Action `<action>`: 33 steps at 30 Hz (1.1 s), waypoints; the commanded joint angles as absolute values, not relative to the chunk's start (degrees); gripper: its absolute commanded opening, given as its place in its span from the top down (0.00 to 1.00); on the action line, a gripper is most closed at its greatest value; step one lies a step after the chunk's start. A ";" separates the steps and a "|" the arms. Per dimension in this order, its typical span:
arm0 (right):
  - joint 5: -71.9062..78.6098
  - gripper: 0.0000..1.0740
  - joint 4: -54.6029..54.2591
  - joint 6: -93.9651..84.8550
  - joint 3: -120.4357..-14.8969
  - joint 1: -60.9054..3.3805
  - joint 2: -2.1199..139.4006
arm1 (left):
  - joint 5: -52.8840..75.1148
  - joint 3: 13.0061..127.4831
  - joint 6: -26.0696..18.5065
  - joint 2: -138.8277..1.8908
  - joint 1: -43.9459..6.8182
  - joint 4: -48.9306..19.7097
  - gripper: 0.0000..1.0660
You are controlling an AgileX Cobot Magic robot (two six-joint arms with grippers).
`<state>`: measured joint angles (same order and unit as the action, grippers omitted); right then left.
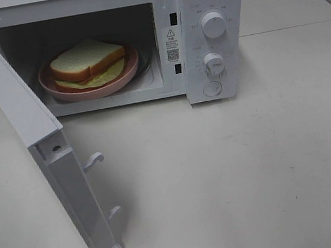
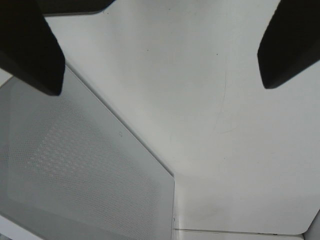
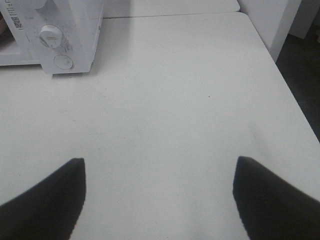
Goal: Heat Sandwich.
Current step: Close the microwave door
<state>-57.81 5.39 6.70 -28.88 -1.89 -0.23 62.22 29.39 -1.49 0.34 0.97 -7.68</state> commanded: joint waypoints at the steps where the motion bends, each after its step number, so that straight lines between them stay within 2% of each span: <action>1: -57.07 0.29 5.21 7.10 -28.76 -1.49 -1.78 | 61.42 29.45 -1.55 0.97 1.09 -7.96 0.08; 33: -57.07 0.29 5.21 7.28 -28.76 -1.49 -1.78 | 61.42 29.45 -1.55 0.46 1.09 -8.25 0.08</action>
<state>-57.81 5.33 6.70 -28.88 -1.89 -0.23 62.22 29.39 -1.49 0.34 0.97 -7.73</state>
